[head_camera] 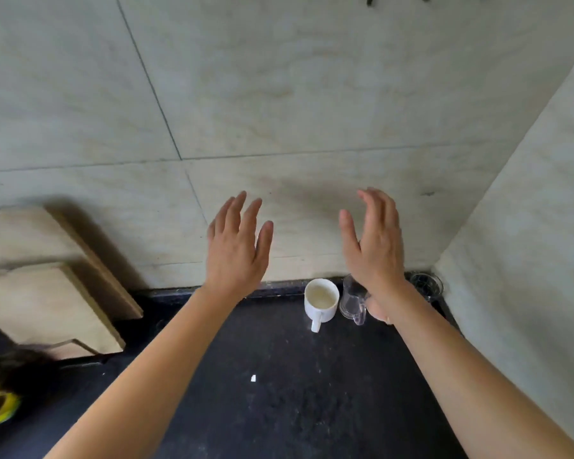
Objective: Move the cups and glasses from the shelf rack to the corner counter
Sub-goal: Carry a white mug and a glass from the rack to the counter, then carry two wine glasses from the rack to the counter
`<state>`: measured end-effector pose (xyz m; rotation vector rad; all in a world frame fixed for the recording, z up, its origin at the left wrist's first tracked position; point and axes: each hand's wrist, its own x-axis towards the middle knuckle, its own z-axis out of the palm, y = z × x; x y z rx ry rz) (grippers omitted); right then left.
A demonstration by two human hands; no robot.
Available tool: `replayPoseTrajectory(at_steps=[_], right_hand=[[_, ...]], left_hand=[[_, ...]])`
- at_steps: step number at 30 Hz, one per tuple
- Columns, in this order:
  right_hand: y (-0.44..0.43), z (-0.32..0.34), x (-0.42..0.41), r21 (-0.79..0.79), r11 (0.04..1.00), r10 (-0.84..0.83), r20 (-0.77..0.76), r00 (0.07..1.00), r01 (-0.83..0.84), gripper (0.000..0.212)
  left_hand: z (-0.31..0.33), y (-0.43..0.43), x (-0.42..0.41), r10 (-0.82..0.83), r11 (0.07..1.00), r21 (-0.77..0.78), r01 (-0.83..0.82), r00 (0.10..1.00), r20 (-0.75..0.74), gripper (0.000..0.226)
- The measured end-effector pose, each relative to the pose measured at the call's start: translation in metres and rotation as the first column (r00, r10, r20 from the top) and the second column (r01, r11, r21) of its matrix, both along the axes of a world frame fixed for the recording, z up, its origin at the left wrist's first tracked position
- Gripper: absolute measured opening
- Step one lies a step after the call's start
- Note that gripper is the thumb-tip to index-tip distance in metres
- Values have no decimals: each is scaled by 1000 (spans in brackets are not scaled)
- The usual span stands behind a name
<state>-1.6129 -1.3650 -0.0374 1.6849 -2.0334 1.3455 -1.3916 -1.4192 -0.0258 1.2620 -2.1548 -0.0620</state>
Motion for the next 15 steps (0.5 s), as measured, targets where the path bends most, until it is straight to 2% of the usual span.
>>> replayPoseTrajectory(at_steps=[4, 9, 13, 15], right_hand=[[-3, 78, 37, -165, 984, 34, -196, 980, -67, 49], [11, 124, 87, -220, 951, 121, -378, 918, -216, 61], [21, 114, 145, -236, 893, 256, -432, 865, -383, 69], [31, 100, 188, -221, 846, 362, -430, 827, -485, 73]], left_hand=[[80, 18, 53, 133, 970, -211, -121, 990, 45, 56], [124, 80, 126, 341, 891, -340, -303, 938, 57, 61], [109, 159, 193, 567, 787, -338, -516, 821, 69, 65], [96, 211, 229, 686, 710, -318, -628, 720, 111, 68]])
